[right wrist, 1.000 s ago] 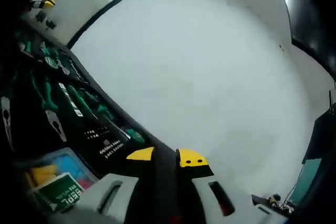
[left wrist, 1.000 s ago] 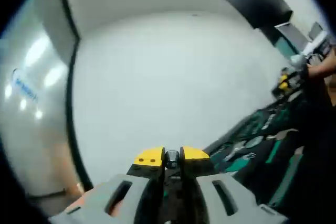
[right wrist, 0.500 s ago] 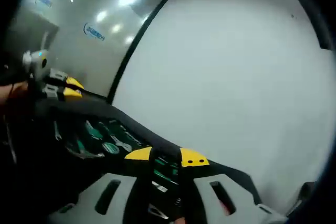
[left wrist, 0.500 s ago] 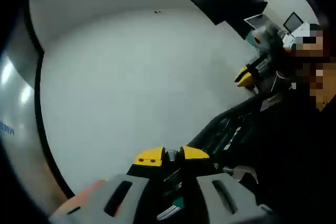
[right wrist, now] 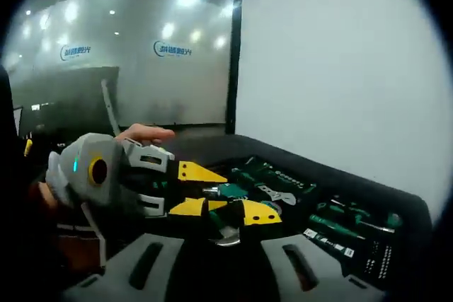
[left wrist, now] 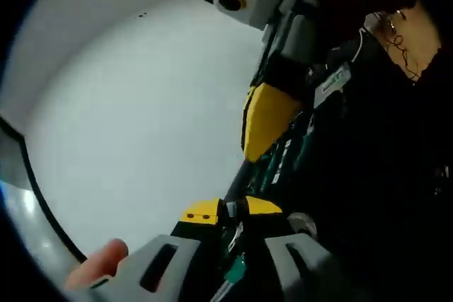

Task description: Pick up the tools and put them into their designated positions in the toolbox.

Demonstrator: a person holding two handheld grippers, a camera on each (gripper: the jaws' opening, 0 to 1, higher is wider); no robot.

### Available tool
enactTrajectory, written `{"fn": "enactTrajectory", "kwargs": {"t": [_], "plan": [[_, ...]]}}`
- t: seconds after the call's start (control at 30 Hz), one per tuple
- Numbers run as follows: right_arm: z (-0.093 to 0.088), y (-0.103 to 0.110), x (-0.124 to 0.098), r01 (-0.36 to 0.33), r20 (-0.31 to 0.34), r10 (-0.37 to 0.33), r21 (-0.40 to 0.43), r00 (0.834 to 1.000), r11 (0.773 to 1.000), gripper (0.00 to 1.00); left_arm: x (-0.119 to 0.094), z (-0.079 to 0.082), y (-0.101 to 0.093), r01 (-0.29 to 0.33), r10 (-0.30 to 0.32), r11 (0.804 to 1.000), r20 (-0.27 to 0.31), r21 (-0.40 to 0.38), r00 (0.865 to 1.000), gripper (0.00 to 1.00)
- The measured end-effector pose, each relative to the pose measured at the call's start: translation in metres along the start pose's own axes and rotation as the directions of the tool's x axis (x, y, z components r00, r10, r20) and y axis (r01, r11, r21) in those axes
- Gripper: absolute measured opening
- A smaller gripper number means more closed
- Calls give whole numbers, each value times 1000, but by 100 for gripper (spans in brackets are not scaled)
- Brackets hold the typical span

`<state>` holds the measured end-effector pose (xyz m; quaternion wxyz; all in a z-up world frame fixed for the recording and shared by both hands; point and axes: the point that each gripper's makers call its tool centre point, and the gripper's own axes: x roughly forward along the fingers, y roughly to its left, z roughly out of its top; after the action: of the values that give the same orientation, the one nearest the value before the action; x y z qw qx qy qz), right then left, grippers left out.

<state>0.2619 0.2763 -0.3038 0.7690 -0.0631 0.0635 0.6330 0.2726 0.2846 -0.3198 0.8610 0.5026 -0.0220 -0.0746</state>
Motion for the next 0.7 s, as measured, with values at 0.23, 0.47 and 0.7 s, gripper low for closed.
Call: {"fn": "enactTrajectory", "kwargs": {"t": [0.23, 0.47, 0.7], "plan": [[-8, 0, 12, 24, -28, -21, 111, 999, 994, 16, 7, -1, -8, 6, -5, 999, -28, 40, 1000, 8], [-16, 2, 19, 28, -71, -25, 30, 997, 999, 15, 4, -20, -4, 15, -10, 998, -87, 58, 996, 7], [-18, 3, 24, 1, -103, 0, 3, 995, 1000, 17, 1, -26, -3, 20, -14, 997, -76, 78, 997, 7]]}}
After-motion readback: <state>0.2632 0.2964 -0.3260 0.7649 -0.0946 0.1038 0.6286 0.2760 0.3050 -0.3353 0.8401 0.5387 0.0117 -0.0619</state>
